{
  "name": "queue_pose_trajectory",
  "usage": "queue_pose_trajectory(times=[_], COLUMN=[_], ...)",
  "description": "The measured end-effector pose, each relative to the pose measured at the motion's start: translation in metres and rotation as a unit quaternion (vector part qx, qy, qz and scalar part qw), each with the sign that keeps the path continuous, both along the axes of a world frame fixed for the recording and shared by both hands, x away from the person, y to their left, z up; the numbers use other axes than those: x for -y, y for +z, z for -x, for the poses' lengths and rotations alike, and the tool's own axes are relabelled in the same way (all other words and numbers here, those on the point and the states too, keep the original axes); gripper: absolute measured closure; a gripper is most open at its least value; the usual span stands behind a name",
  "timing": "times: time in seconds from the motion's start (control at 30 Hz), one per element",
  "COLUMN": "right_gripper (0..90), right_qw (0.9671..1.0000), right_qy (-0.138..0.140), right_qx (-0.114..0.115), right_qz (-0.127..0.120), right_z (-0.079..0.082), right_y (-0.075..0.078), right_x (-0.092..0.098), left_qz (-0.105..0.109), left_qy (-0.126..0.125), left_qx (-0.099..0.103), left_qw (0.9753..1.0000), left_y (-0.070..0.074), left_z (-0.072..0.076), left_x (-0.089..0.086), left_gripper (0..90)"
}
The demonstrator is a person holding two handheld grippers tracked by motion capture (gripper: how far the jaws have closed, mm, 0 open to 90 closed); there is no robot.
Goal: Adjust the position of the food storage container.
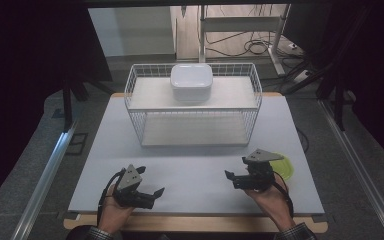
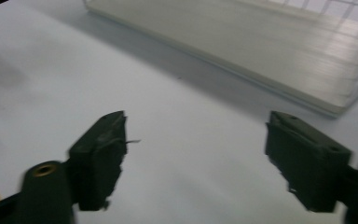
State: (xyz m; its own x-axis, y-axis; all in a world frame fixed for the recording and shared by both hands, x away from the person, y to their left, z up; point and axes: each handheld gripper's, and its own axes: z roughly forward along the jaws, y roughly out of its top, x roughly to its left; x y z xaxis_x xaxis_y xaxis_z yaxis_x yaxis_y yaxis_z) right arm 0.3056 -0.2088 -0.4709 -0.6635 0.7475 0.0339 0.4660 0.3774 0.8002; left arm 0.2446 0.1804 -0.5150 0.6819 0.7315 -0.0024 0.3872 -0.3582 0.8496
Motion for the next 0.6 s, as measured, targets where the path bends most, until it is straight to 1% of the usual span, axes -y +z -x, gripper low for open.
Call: queue_pose_trajectory(times=[0.07, 0.2, 0.33, 0.43, 0.5, 0.6], right_gripper=[33.3, 46.2, 59.0, 69.1, 72.7, 77.8], right_qw=[0.9998, 0.9991, 0.9975, 0.9962, 0.9958, 0.9927], right_qy=[-0.014, -0.038, -0.070, -0.087, -0.091, -0.118], right_qx=[0.010, 0.015, 0.013, 0.008, 0.005, 0.004], right_qz=[0.002, 0.003, -0.002, -0.003, 0.009, 0.025], right_z=[-0.002, -0.007, -0.011, -0.014, -0.015, -0.019], right_y=[0.004, 0.007, 0.011, 0.016, 0.017, 0.018], right_x=[0.009, 0.025, 0.042, 0.055, 0.063, 0.079], left_qz=[-0.001, -0.002, -0.003, -0.006, -0.008, -0.010], left_qy=[0.000, 0.001, 0.000, -0.001, 0.000, 0.002], left_qx=[0.000, -0.002, -0.003, -0.004, -0.004, -0.005], left_qw=[1.0000, 1.0000, 1.0000, 1.0000, 1.0000, 0.9999], left_y=[0.000, -0.001, -0.002, -0.002, -0.002, -0.003], left_z=[0.000, -0.001, -0.001, -0.001, -0.001, -0.002], left_x=[0.000, 0.000, 0.001, 0.001, 0.001, 0.001], left_gripper=[3.3, 3.3, 3.4, 3.4, 3.5, 3.5])
